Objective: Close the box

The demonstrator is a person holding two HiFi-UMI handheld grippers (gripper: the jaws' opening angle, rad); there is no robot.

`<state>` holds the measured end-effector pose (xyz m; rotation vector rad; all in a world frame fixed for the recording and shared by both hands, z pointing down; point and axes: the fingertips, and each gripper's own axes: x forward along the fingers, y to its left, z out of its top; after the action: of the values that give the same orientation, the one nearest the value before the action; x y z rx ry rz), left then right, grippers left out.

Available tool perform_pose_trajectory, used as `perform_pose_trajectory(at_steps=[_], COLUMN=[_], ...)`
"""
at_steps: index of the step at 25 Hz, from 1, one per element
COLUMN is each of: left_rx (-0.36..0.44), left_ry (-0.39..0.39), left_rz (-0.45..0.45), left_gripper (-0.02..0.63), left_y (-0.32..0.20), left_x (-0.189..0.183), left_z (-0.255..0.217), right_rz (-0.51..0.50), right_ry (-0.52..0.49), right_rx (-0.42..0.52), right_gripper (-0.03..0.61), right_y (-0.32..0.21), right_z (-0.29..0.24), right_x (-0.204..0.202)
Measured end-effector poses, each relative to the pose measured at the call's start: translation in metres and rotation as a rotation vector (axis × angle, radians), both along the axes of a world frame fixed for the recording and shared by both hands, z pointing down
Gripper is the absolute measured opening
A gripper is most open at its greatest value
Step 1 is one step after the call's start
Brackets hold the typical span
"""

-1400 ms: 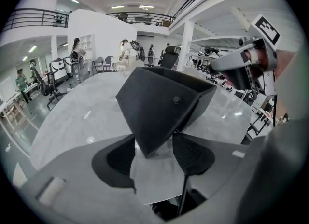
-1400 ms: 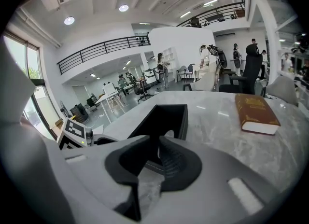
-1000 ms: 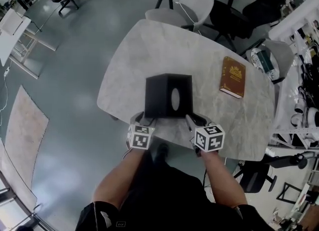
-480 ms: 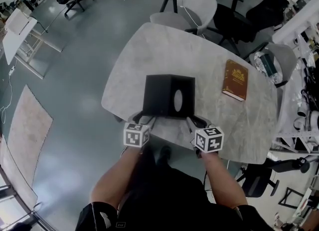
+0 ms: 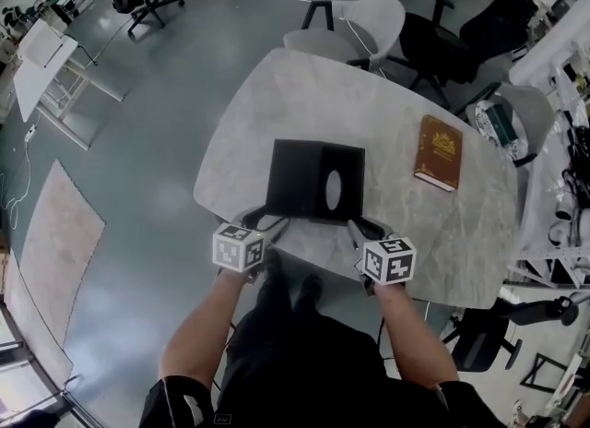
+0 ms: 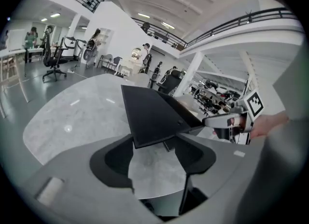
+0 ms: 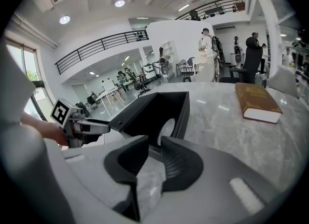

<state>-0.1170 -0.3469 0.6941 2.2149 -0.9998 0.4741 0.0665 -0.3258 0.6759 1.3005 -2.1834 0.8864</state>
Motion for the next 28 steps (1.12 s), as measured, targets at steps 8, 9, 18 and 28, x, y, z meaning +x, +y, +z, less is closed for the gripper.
perform_pose_trajectory(at_steps=[8, 9, 18, 28], left_rx=[0.015, 0.023, -0.041, -0.009], left_ry=[0.095, 0.089, 0.169, 0.205], left_rz=[-0.07, -0.079, -0.111, -0.088], left_gripper=[0.259, 0.234, 0.133, 0.074], left_y=[-0.011, -0.012, -0.023, -0.032], left_x=[-0.007, -0.009, -0.019, -0.017], left_z=[-0.035, -0.036, -0.045, -0.082], right_rz=[0.003, 0.003, 0.038, 0.044], right_ry=[-0.005, -0.002, 0.05, 0.144], right_rx=[-0.024, -0.027, -0.03, 0.098], right_gripper=[0.082, 0.082, 0.081, 0.081], right_y=[-0.001, -0.001, -0.013, -0.034], right_z=[-0.003, -0.003, -0.006, -0.053], right_x=[-0.009, -0.01, -0.016, -0.024])
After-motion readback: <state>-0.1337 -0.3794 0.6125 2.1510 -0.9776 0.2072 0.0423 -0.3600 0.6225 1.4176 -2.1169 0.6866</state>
